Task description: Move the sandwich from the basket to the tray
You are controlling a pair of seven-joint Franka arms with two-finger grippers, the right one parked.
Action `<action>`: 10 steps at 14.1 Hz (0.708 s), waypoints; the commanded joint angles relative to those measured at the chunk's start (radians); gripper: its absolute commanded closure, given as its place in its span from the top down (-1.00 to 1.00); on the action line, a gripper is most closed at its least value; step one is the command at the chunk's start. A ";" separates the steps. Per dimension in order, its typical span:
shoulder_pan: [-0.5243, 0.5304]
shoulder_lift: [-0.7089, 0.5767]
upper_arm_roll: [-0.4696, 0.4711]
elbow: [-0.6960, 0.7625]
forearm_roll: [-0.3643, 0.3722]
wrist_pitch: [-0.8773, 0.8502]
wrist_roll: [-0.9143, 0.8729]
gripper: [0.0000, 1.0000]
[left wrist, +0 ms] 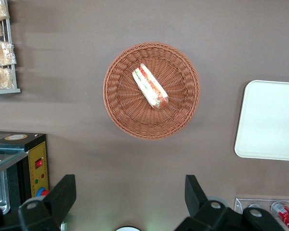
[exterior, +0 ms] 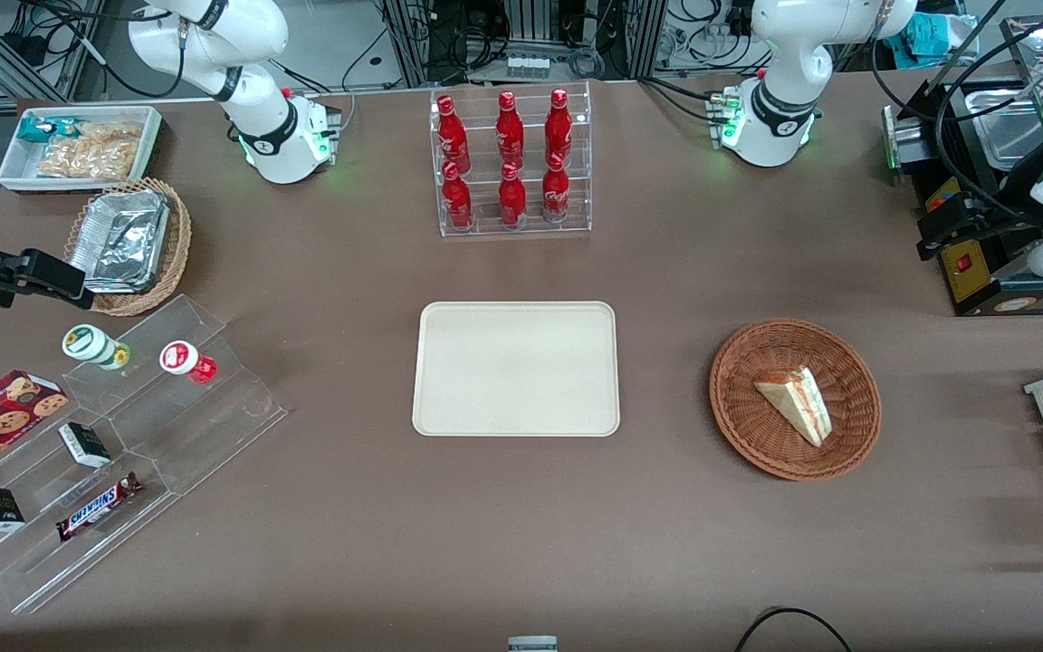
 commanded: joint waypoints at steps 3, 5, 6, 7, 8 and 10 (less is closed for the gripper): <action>-0.002 0.002 0.005 0.017 -0.010 -0.024 0.010 1.00; -0.002 0.002 0.005 0.014 -0.010 -0.027 0.002 1.00; -0.002 0.007 0.005 0.009 -0.010 -0.024 -0.005 1.00; -0.003 0.016 0.003 0.003 -0.005 -0.025 -0.020 1.00; -0.005 0.025 0.003 -0.013 -0.004 -0.027 -0.060 1.00; -0.006 0.028 0.003 -0.082 -0.005 -0.013 -0.253 1.00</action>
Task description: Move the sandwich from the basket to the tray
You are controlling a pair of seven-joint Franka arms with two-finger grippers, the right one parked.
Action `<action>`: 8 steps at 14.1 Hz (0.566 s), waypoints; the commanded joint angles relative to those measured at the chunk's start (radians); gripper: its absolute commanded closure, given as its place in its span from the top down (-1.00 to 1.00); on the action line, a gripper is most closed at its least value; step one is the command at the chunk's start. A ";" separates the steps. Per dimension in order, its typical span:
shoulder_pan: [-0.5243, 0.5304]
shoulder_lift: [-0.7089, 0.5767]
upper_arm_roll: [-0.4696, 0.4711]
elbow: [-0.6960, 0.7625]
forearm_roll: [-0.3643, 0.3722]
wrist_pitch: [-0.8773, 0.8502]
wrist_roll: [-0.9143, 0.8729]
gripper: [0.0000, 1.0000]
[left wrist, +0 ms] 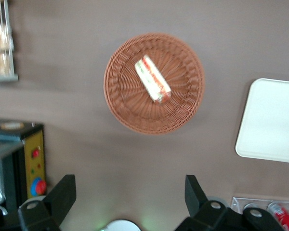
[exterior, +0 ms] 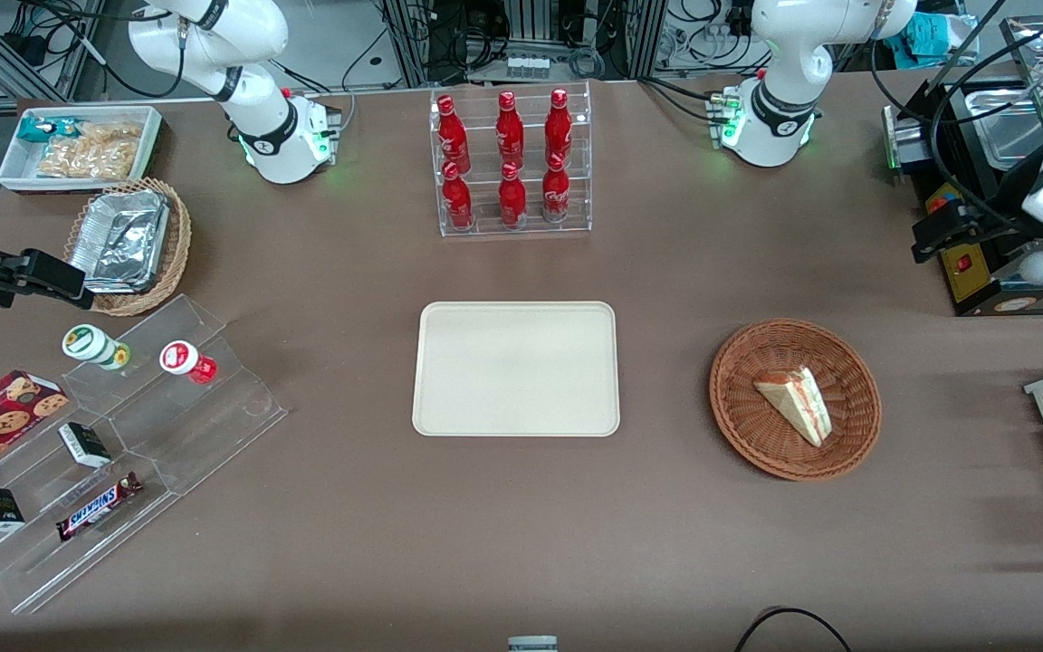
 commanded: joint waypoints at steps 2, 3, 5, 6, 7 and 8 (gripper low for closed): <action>-0.009 0.028 0.001 -0.122 0.001 0.098 -0.268 1.00; -0.011 0.037 0.001 -0.178 0.004 0.164 -0.321 1.00; -0.017 0.059 0.000 -0.290 0.010 0.312 -0.392 1.00; -0.017 0.071 0.000 -0.342 0.010 0.383 -0.411 1.00; -0.017 0.086 0.000 -0.379 0.012 0.440 -0.415 1.00; -0.017 0.106 0.000 -0.416 0.017 0.503 -0.421 1.00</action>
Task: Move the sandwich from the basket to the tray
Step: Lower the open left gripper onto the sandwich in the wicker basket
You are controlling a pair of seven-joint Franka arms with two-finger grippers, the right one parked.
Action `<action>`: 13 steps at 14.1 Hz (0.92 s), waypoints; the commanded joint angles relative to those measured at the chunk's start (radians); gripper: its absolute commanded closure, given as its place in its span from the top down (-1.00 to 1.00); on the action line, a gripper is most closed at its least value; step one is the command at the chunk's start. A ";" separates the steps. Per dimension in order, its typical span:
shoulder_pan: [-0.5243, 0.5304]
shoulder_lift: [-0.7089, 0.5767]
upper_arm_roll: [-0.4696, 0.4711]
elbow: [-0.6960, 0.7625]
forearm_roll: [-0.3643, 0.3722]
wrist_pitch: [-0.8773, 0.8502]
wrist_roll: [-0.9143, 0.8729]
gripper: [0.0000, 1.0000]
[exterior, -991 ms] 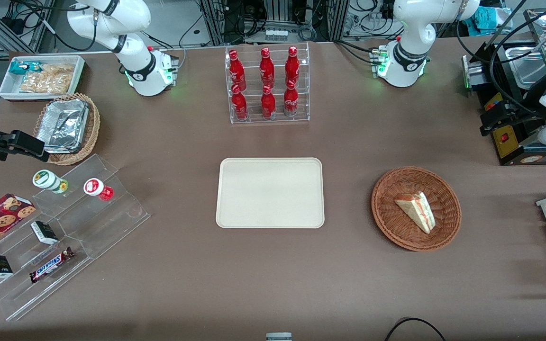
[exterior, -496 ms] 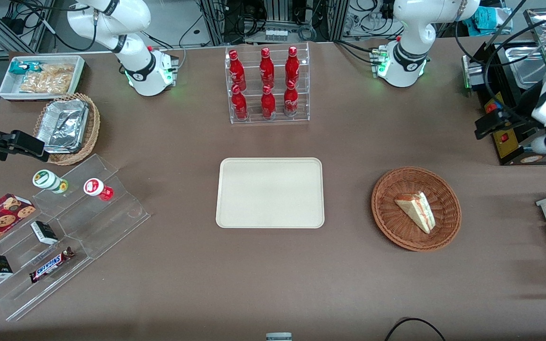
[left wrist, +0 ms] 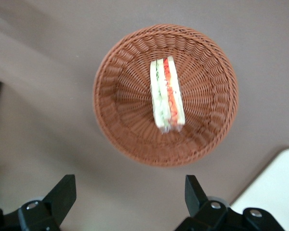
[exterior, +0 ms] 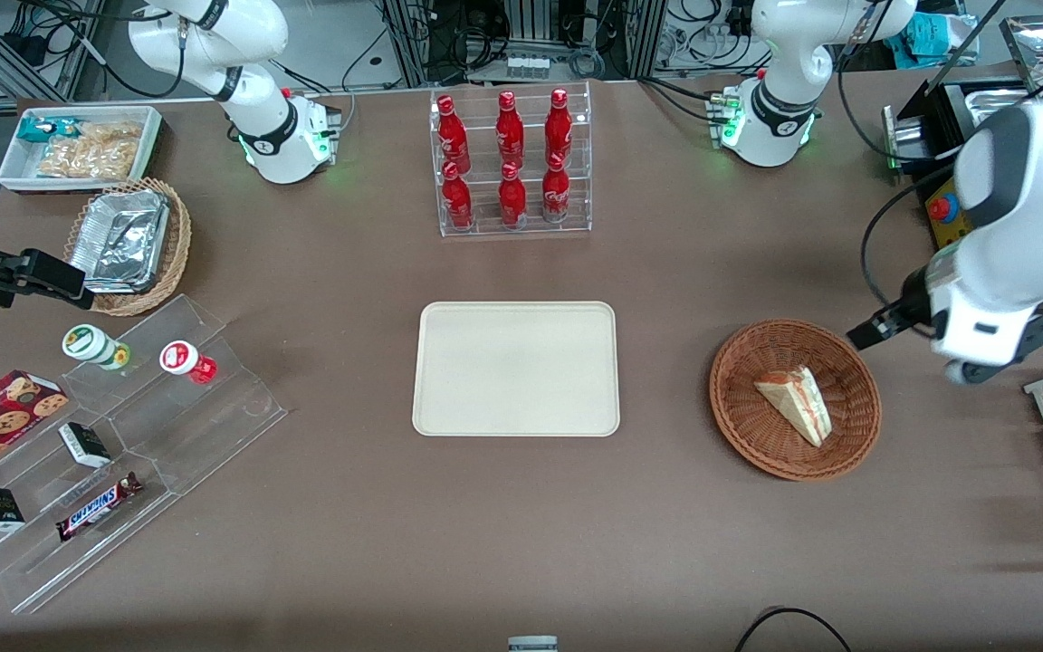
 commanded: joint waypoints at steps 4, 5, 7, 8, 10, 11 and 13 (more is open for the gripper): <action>-0.015 0.135 0.004 -0.102 0.017 0.258 -0.140 1.00; -0.029 0.168 0.004 -0.102 0.018 0.300 -0.173 1.00; -0.035 0.209 0.004 -0.108 0.020 0.359 -0.208 1.00; -0.035 0.217 0.004 -0.124 0.018 0.382 -0.211 1.00; -0.035 0.240 0.004 -0.138 0.018 0.417 -0.211 1.00; -0.035 0.249 0.004 -0.148 0.018 0.442 -0.211 1.00; -0.035 0.260 0.006 -0.171 0.018 0.483 -0.211 0.98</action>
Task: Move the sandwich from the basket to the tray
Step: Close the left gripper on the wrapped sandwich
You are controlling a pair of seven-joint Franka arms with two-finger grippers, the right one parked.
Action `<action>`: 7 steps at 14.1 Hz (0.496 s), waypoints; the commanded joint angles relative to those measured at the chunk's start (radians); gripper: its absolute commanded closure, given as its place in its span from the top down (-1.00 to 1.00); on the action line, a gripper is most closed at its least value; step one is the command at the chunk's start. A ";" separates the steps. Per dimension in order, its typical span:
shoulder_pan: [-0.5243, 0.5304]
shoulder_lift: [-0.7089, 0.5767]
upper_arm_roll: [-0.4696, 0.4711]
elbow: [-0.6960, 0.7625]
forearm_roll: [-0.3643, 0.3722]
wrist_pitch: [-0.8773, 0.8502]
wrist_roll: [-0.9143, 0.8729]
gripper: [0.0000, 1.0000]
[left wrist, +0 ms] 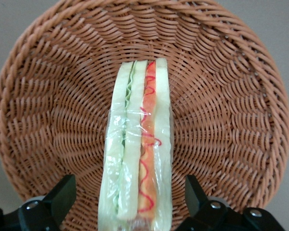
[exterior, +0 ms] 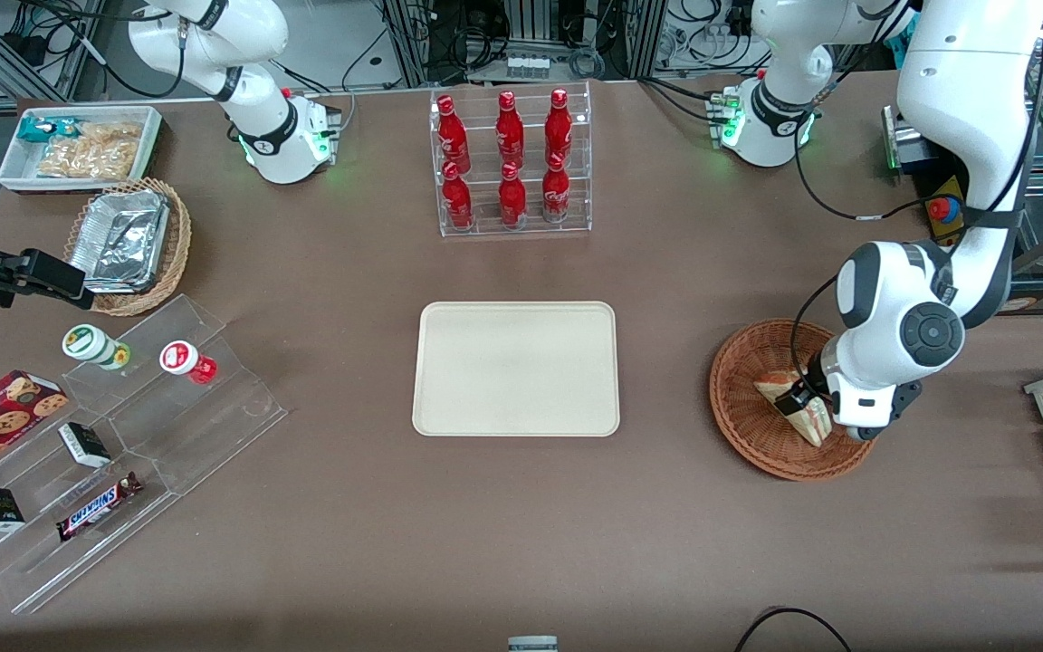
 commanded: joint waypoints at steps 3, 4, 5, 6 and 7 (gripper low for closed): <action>-0.008 0.004 0.006 -0.040 0.016 0.063 -0.024 -0.07; -0.008 0.002 0.006 -0.037 0.016 0.062 -0.025 -0.33; -0.008 -0.005 0.004 -0.029 0.016 0.055 -0.028 -0.52; -0.010 -0.018 0.004 -0.018 0.016 0.045 -0.037 -0.59; -0.014 -0.031 0.001 0.003 0.016 0.011 -0.037 -0.60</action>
